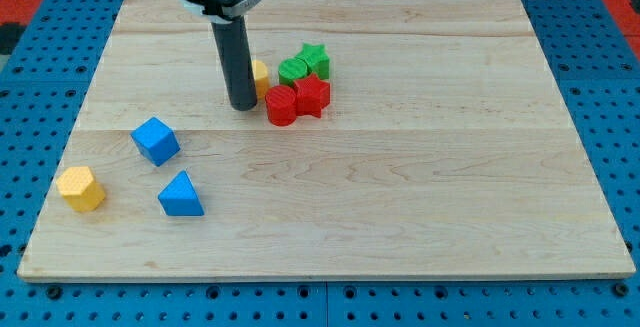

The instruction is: Place the blue cube below the yellow heart

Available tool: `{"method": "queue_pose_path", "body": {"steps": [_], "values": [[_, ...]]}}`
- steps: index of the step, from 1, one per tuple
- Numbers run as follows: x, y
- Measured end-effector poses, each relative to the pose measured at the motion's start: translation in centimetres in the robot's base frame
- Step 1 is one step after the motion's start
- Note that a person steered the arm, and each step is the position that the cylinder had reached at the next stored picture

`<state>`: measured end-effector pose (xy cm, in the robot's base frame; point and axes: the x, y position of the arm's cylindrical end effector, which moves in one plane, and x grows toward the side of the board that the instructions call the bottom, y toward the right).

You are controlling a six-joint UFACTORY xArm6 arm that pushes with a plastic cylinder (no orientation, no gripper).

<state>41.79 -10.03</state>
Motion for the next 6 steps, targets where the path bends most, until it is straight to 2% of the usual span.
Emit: {"method": "queue_pose_path", "body": {"steps": [1,2,3,5,6], "values": [[4.9,-0.5],[5.2,-6.7],[6.8,-7.3],[6.6,-16.2],[4.1,-14.9]]}}
